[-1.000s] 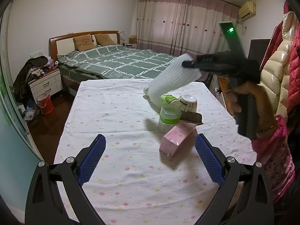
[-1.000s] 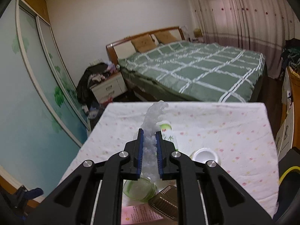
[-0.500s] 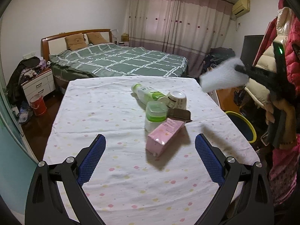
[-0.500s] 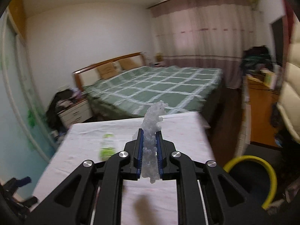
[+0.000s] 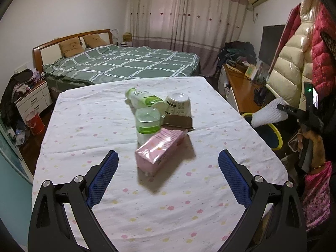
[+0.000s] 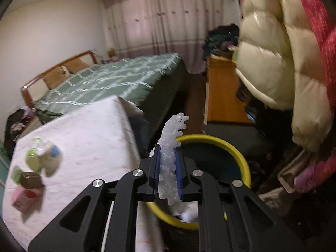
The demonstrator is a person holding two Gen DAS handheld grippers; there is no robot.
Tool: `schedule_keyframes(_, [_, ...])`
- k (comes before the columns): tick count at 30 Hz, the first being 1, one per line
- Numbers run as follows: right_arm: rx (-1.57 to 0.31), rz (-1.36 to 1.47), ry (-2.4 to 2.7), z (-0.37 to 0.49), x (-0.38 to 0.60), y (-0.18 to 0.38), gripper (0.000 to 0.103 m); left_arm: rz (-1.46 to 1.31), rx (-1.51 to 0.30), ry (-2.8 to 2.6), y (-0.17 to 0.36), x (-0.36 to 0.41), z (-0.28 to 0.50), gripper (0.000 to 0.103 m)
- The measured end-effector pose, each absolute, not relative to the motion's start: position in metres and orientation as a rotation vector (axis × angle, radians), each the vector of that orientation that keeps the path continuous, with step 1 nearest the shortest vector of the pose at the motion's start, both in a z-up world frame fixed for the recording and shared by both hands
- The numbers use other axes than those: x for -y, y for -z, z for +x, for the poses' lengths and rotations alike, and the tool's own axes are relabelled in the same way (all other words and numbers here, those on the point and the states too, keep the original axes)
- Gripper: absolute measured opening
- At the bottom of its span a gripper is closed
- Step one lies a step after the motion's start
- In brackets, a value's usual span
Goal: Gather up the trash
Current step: 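Carry the foam net over the yellow bin and open the right gripper, then grasp the pink carton with the left gripper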
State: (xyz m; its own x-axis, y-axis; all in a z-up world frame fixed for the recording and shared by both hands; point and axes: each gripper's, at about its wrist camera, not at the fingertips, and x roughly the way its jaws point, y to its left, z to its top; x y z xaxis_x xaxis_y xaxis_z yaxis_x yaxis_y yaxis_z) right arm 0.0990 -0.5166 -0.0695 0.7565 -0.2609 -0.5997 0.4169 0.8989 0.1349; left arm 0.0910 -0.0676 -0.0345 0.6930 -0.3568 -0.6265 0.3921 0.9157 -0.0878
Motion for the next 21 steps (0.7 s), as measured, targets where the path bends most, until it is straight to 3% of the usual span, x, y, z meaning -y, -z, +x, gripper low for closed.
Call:
schedule_keyframes(13, [-0.71, 0.324, 0.449, 0.112, 0.562, 0.122, 0.014, 0.095, -0.725, 0.451, 0.044, 0.097, 0.102, 0.095])
schedule_keyframes(15, [-0.714, 0.327, 0.454, 0.113, 0.564, 0.124, 0.017, 0.096, -0.731, 0.453, 0.046, 0.099, 0.104, 0.095])
schedule_keyframes(17, [-0.713, 0.329, 0.454, 0.112, 0.566, 0.123, 0.027, 0.097, -0.733, 0.455, 0.046, 0.099, 0.104, 0.095])
schedule_keyframes(21, [-0.7, 0.331, 0.448, 0.11, 0.564, 0.118, 0.029, 0.096, -0.741, 0.46, 0.048, 0.1, 0.106, 0.095])
